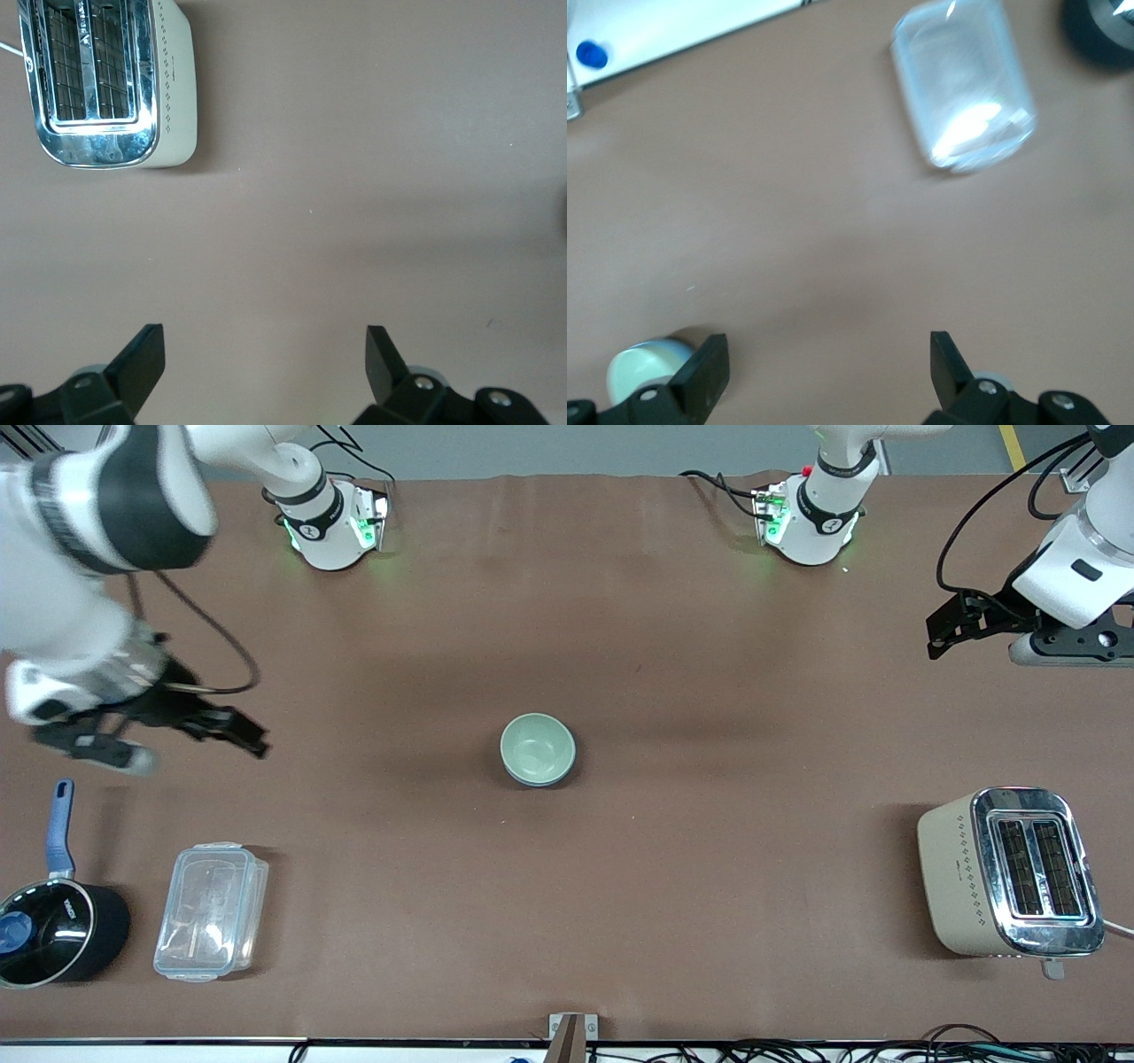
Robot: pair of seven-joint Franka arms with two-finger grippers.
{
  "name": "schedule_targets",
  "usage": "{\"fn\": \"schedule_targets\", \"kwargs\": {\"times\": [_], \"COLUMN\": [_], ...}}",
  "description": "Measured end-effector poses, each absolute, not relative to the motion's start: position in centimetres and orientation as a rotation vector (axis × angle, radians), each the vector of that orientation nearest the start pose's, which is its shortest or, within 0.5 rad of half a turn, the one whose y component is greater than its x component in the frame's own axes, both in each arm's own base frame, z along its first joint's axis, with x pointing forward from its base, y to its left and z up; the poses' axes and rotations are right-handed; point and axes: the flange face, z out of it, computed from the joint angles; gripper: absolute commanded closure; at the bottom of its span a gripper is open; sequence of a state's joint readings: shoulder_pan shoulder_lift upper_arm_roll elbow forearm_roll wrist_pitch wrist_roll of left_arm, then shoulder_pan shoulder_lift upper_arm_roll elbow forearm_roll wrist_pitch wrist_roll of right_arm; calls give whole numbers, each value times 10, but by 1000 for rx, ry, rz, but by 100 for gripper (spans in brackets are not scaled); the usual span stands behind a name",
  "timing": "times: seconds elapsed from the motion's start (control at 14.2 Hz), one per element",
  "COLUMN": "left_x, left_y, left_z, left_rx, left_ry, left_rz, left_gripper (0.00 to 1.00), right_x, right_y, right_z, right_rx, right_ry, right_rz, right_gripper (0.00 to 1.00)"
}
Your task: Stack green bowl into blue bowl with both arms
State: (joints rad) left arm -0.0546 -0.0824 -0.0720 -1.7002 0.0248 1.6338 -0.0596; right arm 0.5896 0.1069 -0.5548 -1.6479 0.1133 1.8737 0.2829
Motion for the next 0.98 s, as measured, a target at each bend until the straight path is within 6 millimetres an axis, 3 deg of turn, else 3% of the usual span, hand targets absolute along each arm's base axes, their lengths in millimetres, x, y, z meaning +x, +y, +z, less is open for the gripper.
{"fn": "schedule_targets", "kwargs": {"times": [0.21, 0.35, 0.56, 0.77, 0.98], "left_x": [529, 529, 529, 529, 529], "left_y": [-67, -67, -67, -67, -67], "left_z": [614, 614, 614, 614, 615], "left_rx": [-3111, -3111, -3111, -3111, -3111], "left_ry": [107, 107, 107, 107, 107], "left_rz": [-29, -30, -31, -33, -35], "left_gripper": [0, 0, 0, 0, 0], "right_x": [602, 594, 583, 578, 570], "right_y": [-43, -73, -90, -82, -78], "right_z": [600, 621, 646, 643, 654], "right_rx": [-3081, -3098, -3100, -3089, -3085], "right_ry": [283, 251, 270, 237, 199], "right_rz": [-268, -264, -232, -98, -10], "right_gripper": [0, 0, 0, 0, 0]}}
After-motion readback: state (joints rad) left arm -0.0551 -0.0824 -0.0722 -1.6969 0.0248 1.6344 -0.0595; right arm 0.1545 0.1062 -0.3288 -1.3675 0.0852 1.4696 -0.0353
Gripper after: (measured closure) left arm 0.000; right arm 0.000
